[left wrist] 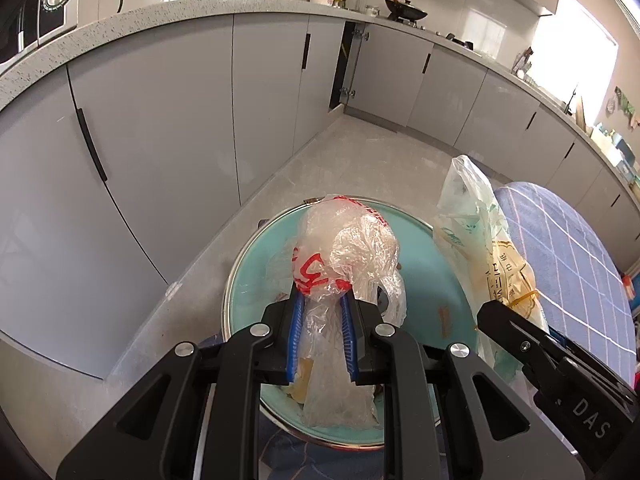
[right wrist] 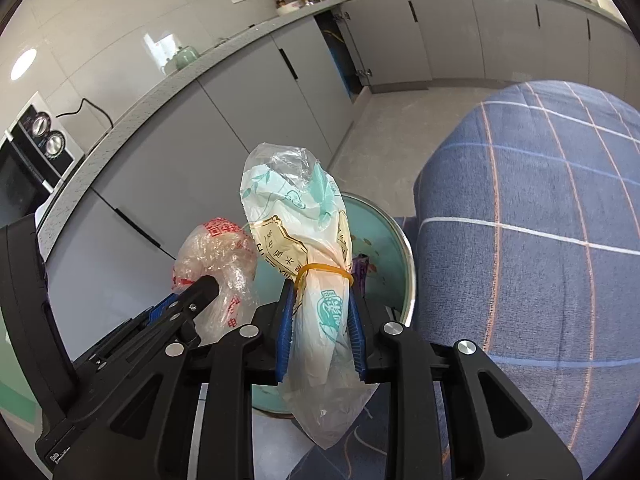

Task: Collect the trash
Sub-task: 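Carry both plastic bags over the teal bin, then open both grippers to drop the bags into the bin, then move both open grippers back from the bin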

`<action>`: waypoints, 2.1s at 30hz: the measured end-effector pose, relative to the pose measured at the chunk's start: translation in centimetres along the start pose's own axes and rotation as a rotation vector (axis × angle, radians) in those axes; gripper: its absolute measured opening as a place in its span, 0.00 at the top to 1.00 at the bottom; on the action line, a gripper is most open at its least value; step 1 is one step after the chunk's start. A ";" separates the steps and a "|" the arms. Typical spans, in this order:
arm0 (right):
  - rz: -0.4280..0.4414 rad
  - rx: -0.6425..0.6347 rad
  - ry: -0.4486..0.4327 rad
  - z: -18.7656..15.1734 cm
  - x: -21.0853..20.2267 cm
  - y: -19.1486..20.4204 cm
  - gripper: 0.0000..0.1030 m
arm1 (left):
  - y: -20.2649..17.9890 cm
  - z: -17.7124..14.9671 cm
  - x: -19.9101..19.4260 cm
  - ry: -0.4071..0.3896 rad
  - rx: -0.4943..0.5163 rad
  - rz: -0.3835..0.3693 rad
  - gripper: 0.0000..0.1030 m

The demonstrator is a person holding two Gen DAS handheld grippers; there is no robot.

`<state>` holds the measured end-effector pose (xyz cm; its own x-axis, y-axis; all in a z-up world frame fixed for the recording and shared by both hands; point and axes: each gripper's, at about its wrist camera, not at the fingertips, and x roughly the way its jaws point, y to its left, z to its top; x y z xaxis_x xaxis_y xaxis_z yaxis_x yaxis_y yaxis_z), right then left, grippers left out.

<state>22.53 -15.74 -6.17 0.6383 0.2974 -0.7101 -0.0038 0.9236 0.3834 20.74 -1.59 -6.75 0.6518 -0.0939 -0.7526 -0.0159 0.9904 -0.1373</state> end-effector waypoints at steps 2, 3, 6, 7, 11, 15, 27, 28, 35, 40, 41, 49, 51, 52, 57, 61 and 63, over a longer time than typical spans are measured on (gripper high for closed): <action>-0.004 0.003 0.007 0.1 0.4 -0.2 0.75 | 0.1 0.2 0.4 0.005 0.001 0.003 0.83; -0.004 0.008 0.014 0.1 0.7 -0.4 0.75 | 0.1 0.2 0.7 0.010 0.001 0.006 0.83; -0.005 0.019 0.024 0.2 1.2 -0.7 0.74 | -0.1 0.2 1.4 0.024 0.001 0.010 0.83; -0.006 0.021 0.026 0.2 1.3 -0.8 0.74 | -0.1 0.2 1.6 0.027 0.001 0.010 0.83; -0.007 0.031 0.032 0.3 1.6 -1.0 0.74 | -0.6 0.4 2.8 0.044 0.008 0.009 0.83; -0.010 0.039 0.038 0.6 1.9 -1.5 0.74 | -0.8 0.6 4.2 0.066 0.011 0.014 0.83; -0.023 0.060 0.054 0.8 2.8 -2.1 0.74 | 0.2 0.4 7.5 0.137 -0.015 0.048 0.75; -0.024 0.061 0.055 0.8 2.8 -2.2 0.73 | 0.3 0.3 7.5 0.139 -0.020 0.049 0.71; -0.023 0.058 0.056 0.7 2.8 -2.0 0.73 | 0.6 0.6 5.9 0.089 -0.013 0.065 0.49; -0.016 0.046 0.059 0.6 2.9 -1.4 0.71 | 1.3 1.0 3.7 0.029 -0.006 0.107 0.41; -0.016 0.039 0.060 0.5 3.0 -1.1 0.71 | 1.6 1.1 3.4 0.026 -0.015 0.109 0.41; -0.035 -0.014 0.078 0.3 5.1 0.3 0.70 | 3.3 0.8 2.1 0.013 -0.057 0.149 0.37; -0.037 -0.021 0.089 0.2 5.7 0.6 0.70 | 3.7 0.7 2.0 0.015 -0.065 0.159 0.37; -0.040 -0.029 0.098 0.1 6.2 0.8 0.70 | 3.9 0.6 1.9 0.015 -0.069 0.161 0.37; -0.059 -0.057 0.137 -0.3 7.8 1.1 0.50 | 4.3 0.6 1.6 0.017 -0.075 0.165 0.36; -0.060 -0.065 0.140 -0.8 7.7 1.0 0.43 | 4.3 0.4 1.8 0.021 -0.071 0.166 0.32; -0.053 -0.056 0.134 -1.0 7.0 0.8 0.43 | 4.4 0.3 1.9 0.029 -0.070 0.163 0.32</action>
<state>26.25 -12.63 -11.41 0.5304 0.2741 -0.8022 -0.0183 0.9498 0.3124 22.18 2.61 -8.57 0.6145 0.0634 -0.7864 -0.1726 0.9834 -0.0556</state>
